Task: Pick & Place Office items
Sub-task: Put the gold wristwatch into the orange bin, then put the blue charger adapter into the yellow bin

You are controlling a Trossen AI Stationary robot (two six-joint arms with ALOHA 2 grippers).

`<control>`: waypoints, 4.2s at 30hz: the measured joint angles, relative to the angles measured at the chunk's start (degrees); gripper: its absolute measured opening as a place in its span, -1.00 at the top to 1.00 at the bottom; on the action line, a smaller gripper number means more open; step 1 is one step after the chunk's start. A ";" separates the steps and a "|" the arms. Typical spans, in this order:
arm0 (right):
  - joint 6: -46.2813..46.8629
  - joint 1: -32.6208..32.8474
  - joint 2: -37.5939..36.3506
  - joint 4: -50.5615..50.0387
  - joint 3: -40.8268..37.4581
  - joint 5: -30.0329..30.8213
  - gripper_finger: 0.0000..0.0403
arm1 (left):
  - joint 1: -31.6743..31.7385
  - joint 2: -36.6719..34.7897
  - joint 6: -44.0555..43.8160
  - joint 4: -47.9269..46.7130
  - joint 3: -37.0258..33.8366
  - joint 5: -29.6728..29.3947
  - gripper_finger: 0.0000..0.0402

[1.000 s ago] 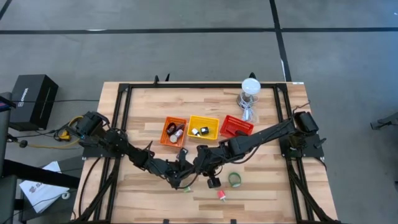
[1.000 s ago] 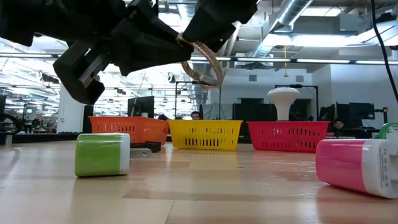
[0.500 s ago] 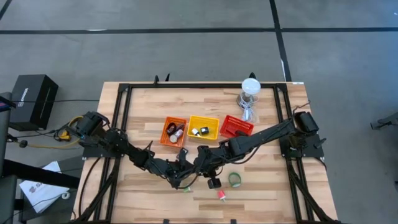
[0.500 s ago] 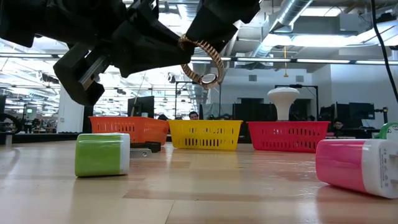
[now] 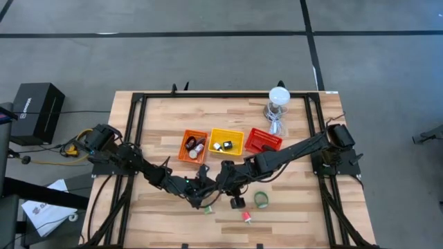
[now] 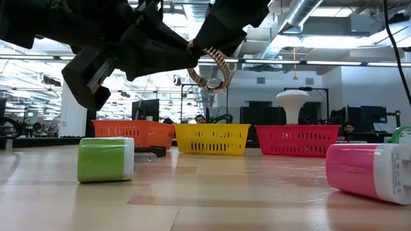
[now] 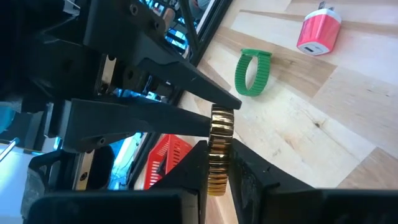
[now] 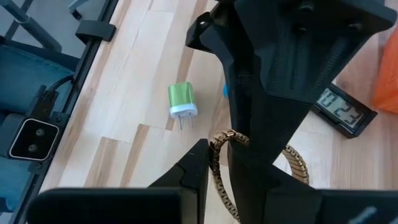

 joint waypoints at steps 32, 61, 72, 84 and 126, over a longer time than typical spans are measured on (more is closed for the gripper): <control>2.38 -3.68 0.04 -5.53 -0.11 -2.82 0.27 | 0.11 0.00 -0.04 0.20 0.00 -1.08 0.80; -9.13 0.94 -6.23 -44.82 15.25 -2.40 -0.13 | 0.10 -0.02 -3.15 0.06 0.07 -21.76 0.80; 1.37 -1.66 -34.37 -13.51 -18.73 4.85 -0.13 | 3.54 -2.47 -3.06 0.06 0.02 -44.24 0.80; 4.50 -0.98 -42.24 24.74 -46.79 7.71 -0.13 | 6.49 -22.85 -14.89 -8.16 -0.02 -45.46 0.81; 4.61 -2.64 -40.83 26.18 -46.53 7.67 -0.13 | 21.49 -37.77 -74.02 -60.54 -9.33 1.80 0.43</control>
